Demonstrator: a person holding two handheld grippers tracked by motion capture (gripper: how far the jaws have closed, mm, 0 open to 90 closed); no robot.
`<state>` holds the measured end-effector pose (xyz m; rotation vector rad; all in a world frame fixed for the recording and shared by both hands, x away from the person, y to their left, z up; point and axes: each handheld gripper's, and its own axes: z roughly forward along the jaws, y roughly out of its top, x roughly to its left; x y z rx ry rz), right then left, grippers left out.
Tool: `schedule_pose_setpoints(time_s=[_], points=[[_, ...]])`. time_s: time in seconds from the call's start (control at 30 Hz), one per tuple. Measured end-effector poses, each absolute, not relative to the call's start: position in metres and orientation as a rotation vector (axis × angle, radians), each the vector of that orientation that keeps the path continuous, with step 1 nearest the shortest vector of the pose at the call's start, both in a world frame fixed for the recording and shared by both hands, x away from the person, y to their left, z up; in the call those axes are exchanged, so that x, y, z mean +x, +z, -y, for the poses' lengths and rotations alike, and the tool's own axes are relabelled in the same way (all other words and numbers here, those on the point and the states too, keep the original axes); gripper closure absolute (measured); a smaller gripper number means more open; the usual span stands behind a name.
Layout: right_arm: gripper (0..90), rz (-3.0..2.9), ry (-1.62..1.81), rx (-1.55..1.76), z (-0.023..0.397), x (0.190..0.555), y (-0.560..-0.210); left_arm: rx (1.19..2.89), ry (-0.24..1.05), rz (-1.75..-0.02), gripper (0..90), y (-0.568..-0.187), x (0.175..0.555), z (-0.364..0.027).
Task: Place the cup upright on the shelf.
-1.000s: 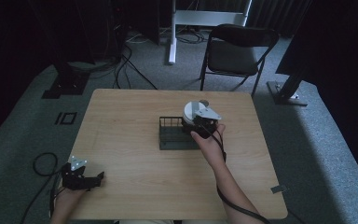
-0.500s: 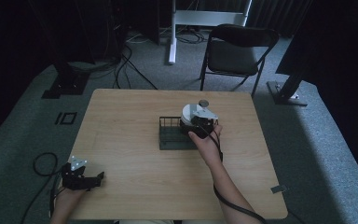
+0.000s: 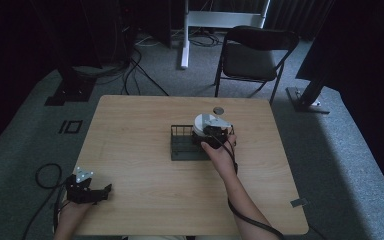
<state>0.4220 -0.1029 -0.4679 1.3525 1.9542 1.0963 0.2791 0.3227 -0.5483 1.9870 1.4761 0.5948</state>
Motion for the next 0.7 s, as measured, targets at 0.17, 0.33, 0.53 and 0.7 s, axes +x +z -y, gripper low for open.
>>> schedule_pose_setpoints(time_s=[0.17, 0.33, 0.53, 0.7], points=[[18.1, -1.987, 1.067, 1.345, 0.1003, 0.4235, -0.4695, 1.987, 0.595, -1.476, 0.2, -0.5482, 0.2791, -0.3227], [18.0, -2.004, 1.045, 1.339, 0.0989, 0.4237, -0.4707, 1.987, 0.595, -1.476, 0.2, -0.5483, 0.2791, -0.3227], [18.0, -2.006, 1.039, 1.34, 0.0987, 0.4227, -0.4708, 1.987, 0.595, -1.476, 0.2, -0.5483, 0.2791, -0.3226], [17.7, -2.007, 1.043, 1.296, 0.0989, 0.4196, -0.4725, 1.987, 0.595, -1.476, 0.2, -0.5483, 0.2791, -0.3227]])
